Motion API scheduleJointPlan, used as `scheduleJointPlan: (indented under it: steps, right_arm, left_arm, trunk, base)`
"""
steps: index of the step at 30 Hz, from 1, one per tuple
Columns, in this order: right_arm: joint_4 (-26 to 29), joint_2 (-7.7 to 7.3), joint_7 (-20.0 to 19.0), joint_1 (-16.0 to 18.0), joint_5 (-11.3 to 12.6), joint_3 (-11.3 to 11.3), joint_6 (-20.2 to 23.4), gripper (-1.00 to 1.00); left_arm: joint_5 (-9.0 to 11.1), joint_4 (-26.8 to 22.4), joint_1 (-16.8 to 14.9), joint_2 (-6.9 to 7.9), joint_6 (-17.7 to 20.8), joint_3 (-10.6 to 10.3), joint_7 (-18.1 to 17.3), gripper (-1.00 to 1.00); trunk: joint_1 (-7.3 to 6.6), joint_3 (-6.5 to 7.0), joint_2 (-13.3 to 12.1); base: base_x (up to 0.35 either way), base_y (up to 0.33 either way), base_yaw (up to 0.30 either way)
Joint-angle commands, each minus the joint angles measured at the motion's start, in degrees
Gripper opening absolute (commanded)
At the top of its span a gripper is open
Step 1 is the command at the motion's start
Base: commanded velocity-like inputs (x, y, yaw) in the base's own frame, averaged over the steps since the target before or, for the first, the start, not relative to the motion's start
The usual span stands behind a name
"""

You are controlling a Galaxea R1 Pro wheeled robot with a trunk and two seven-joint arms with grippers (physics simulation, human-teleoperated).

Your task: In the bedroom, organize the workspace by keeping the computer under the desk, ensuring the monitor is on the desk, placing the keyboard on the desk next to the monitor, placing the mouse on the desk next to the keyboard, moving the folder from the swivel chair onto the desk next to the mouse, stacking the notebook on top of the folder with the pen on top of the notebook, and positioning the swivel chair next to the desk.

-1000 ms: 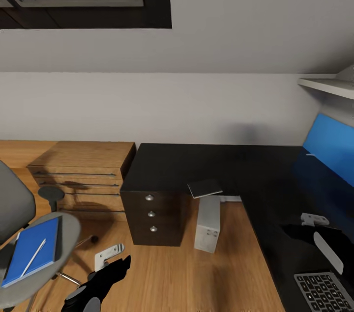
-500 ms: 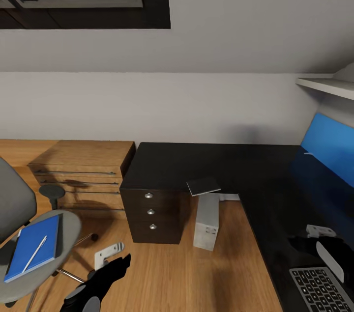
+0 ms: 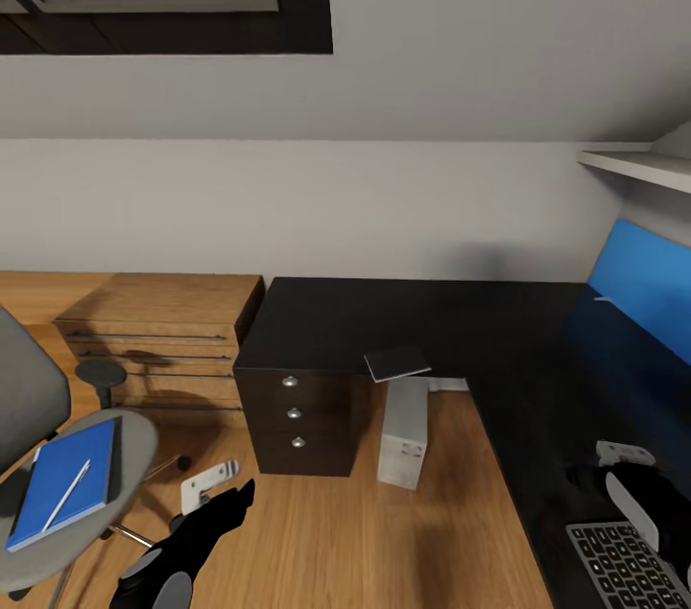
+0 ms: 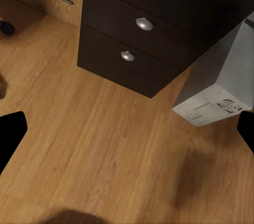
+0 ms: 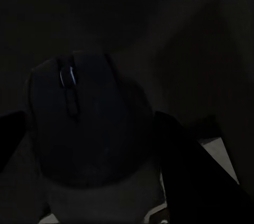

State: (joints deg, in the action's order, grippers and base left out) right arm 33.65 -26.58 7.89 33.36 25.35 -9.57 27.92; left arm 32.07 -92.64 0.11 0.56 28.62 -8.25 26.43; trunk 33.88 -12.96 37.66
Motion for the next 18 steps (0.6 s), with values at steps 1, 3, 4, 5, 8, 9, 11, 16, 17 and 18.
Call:
scheduleJointPlan:
  steps: [1, 3, 4, 5, 8, 9, 11, 16, 17, 18]
  right_arm:
    - [0.10, 0.02, 0.63, 0.04, 0.73, -0.45, 0.15, -1.00]
    - [0.10, 0.07, 0.68, 0.04, 0.70, -0.45, 0.13, -1.00]
    - [0.10, 0.14, 0.70, 0.04, 0.68, -0.45, 0.12, -1.00]
    - [0.10, 0.17, 0.71, 0.04, 0.63, -0.45, 0.12, -1.00]
    - [0.10, 0.38, 0.72, 0.04, 0.37, -0.45, 0.12, -1.00]
    - [0.10, 0.45, 0.72, 0.04, 0.32, -0.45, 0.12, -1.00]
    - [0.10, 0.54, 0.73, 0.04, -0.39, -0.45, 0.16, -1.00]
    - [0.08, 0.57, 0.73, 0.04, -1.48, -0.37, 0.13, -1.00]
    - [0.09, 0.57, 0.73, 0.04, -1.50, -0.36, 0.12, -1.00]
    - [0.09, 0.57, 0.73, 0.04, -1.50, -0.36, 0.12, -1.00]
  left_arm:
    - [0.61, -0.11, -0.02, 0.05, 0.04, -0.09, 0.60, 1.00]
    - [0.62, -0.13, -0.02, 0.05, 0.04, -0.05, 0.60, 1.00]
    - [0.62, -0.13, -0.02, 0.05, 0.04, -0.04, 0.62, 1.00]
    - [0.62, -0.15, -0.02, 0.05, 0.04, -0.03, 0.63, 1.00]
    - [0.63, -0.14, -0.02, 0.05, 0.04, -0.02, 0.64, 1.00]
    - [0.63, -0.15, -0.02, 0.05, 0.04, -0.02, 0.64, 1.00]
    - [0.63, -0.14, -0.02, 0.05, 0.03, -0.02, 0.64, 1.00]
    - [0.63, -0.13, -0.02, 0.01, 0.03, -0.02, 0.64, 1.00]
    - [0.63, -0.11, -0.02, -0.01, 0.03, -0.02, 0.64, 1.00]
    - [0.63, -0.10, -0.02, -0.01, 0.03, -0.02, 0.64, 1.00]
  trunk:
    - [0.25, -0.27, 0.50]
    - [0.69, -0.62, 1.30]
    - [0.90, -0.80, 1.70]
    - [1.12, -0.98, 2.10]
    - [1.78, -1.52, 3.30]
    - [2.00, -1.70, 3.70]
    - [2.44, -2.06, 4.51]
    - [3.54, -2.96, 6.51]
    - [3.76, -3.14, 6.91]
    - [3.98, -3.32, 7.31]
  base:
    - [0.000, 0.000, 0.000]
    - [0.000, 0.000, 0.000]
    - [0.000, 0.000, 0.000]
    - [0.000, 0.000, 0.000]
    - [0.000, 0.000, 0.000]
    - [0.000, 0.000, 0.000]
    - [0.000, 0.000, 0.000]
    - [0.000, 0.000, 0.000]
    - [0.000, 0.000, 0.000]
    - [0.000, 0.000, 0.000]
